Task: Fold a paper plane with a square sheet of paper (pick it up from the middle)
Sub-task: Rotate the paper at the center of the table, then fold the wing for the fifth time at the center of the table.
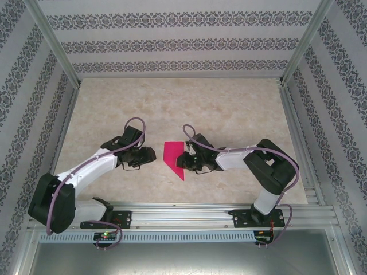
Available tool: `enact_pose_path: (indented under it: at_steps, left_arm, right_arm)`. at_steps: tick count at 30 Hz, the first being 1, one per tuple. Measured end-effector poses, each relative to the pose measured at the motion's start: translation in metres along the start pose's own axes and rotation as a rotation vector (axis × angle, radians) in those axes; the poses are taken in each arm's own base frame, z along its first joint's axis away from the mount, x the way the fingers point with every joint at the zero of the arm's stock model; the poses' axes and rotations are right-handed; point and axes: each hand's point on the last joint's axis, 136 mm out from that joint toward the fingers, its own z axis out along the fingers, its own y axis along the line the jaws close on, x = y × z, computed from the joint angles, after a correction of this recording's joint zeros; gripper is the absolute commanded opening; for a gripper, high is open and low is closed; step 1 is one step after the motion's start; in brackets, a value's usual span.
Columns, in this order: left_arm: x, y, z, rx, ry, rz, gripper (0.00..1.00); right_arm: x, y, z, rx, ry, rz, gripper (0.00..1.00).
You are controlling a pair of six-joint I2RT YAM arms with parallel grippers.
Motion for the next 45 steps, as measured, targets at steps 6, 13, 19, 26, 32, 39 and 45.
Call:
enact_pose_path:
  at_steps: [6, 13, 19, 26, 32, 39, 45]
  left_arm:
    - [0.001, -0.019, 0.013, 0.075, 0.067, -0.001, 0.54]
    - [-0.003, -0.035, 0.036, 0.127, 0.138, -0.023, 0.53]
    - [-0.003, -0.04, 0.054, 0.152, 0.179, -0.057, 0.53]
    - [-0.005, -0.045, 0.067, 0.175, 0.203, -0.079, 0.49]
    - [-0.006, -0.052, 0.071, 0.214, 0.213, -0.092, 0.46]
    - [-0.007, -0.059, 0.078, 0.253, 0.227, -0.107, 0.46]
    - [-0.012, -0.07, 0.079, 0.309, 0.224, -0.116, 0.42]
  right_arm:
    - [-0.001, 0.001, -0.001, -0.083, -0.003, 0.043, 0.23]
    - [-0.001, 0.002, -0.002, -0.109, 0.002, 0.06, 0.23]
    - [-0.001, 0.001, -0.003, -0.122, 0.006, 0.06, 0.24]
    - [-0.001, 0.002, -0.003, -0.134, 0.007, 0.058, 0.24]
    - [-0.001, 0.001, -0.003, -0.137, 0.009, 0.06, 0.24]
    - [-0.001, 0.001, -0.003, -0.155, 0.022, 0.068, 0.24]
    - [-0.002, 0.001, -0.004, -0.163, 0.029, 0.071, 0.25]
